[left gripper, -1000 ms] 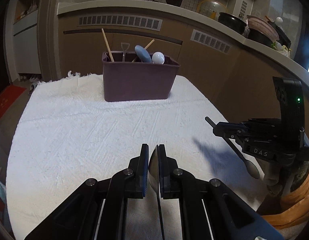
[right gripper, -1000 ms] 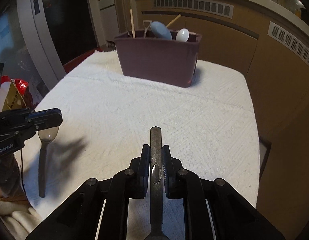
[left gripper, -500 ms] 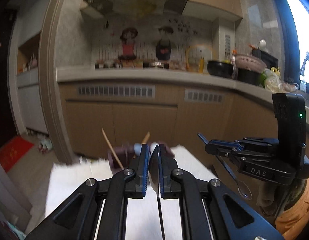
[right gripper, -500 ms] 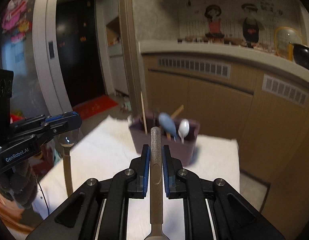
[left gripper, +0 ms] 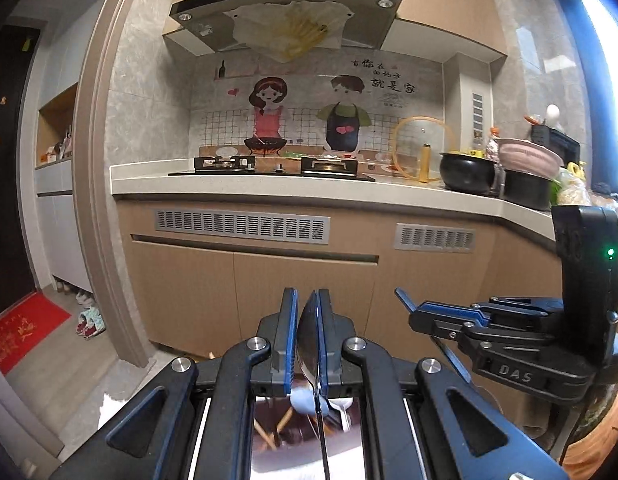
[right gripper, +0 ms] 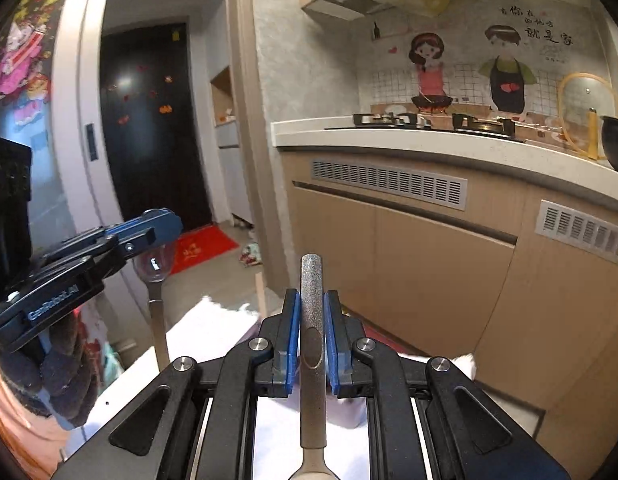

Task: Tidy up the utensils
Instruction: 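Carry both held spoons over the purple caddy and lower them in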

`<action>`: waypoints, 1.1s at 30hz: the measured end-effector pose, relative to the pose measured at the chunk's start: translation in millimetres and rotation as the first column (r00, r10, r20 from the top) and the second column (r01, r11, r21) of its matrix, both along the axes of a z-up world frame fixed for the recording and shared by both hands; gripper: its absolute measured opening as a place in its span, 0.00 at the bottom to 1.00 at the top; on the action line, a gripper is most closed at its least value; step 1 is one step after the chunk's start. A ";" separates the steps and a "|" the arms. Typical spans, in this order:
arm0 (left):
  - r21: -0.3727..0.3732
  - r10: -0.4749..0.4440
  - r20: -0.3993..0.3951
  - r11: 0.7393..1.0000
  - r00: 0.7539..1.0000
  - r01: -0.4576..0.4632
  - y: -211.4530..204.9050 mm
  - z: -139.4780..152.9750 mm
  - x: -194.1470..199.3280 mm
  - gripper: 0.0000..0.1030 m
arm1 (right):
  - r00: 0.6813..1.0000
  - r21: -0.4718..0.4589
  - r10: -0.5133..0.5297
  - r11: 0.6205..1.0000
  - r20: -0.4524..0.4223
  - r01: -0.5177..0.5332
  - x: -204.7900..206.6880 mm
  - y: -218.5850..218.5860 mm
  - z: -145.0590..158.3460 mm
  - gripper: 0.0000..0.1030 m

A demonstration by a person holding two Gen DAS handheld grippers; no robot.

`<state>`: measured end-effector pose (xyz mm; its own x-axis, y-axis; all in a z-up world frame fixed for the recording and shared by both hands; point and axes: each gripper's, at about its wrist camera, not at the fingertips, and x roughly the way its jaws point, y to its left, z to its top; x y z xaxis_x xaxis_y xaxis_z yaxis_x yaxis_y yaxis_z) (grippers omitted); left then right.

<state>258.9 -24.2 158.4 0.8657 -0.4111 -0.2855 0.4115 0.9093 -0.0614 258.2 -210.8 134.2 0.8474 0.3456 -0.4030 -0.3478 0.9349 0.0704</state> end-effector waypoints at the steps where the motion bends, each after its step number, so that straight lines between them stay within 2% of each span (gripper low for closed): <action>1: -0.002 0.006 0.005 1.000 1.000 -0.006 -0.4 -0.3 7.2 0.07 | 1.000 0.001 -0.007 1.000 0.008 0.007 8.3 -0.4 0.1 0.12; 4: -0.017 0.012 0.012 1.000 1.000 -0.011 0.5 -4.0 30.6 0.07 | 0.999 0.031 -0.002 1.000 0.043 0.001 36.0 0.9 -1.7 0.12; 6: -0.031 0.019 0.011 0.999 1.000 -0.019 3.6 -9.6 42.2 0.07 | 0.995 0.027 -0.006 1.000 0.100 0.004 52.3 6.3 -6.4 0.12; 11: -0.055 0.049 0.009 0.997 0.999 -0.048 8.8 -36.1 68.6 0.07 | 0.988 0.047 -0.006 0.999 0.156 -0.001 82.5 22.1 -28.6 0.12; 18: -0.014 0.073 -0.031 0.997 0.997 -0.073 1.3 -85.8 100.1 0.07 | 0.988 -0.004 -0.031 0.999 0.151 0.032 114.1 42.0 -76.4 0.12; 24: 0.018 0.118 -0.003 0.993 0.993 -0.118 2.3 -112.6 101.3 0.07 | 0.982 -0.055 -0.078 0.994 0.175 0.089 119.3 45.4 -104.1 0.12; 33: 0.038 0.136 -0.068 0.990 0.988 -0.134 8.4 -136.7 99.5 0.08 | 0.970 -0.137 -0.097 0.982 0.223 0.130 101.7 57.7 -129.8 0.12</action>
<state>358.4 -15.8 21.7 0.8900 -0.2810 -0.3591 0.2804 0.9583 -0.0548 359.9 -153.1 4.4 0.9496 0.1919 -0.2477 -0.2306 0.9632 -0.1380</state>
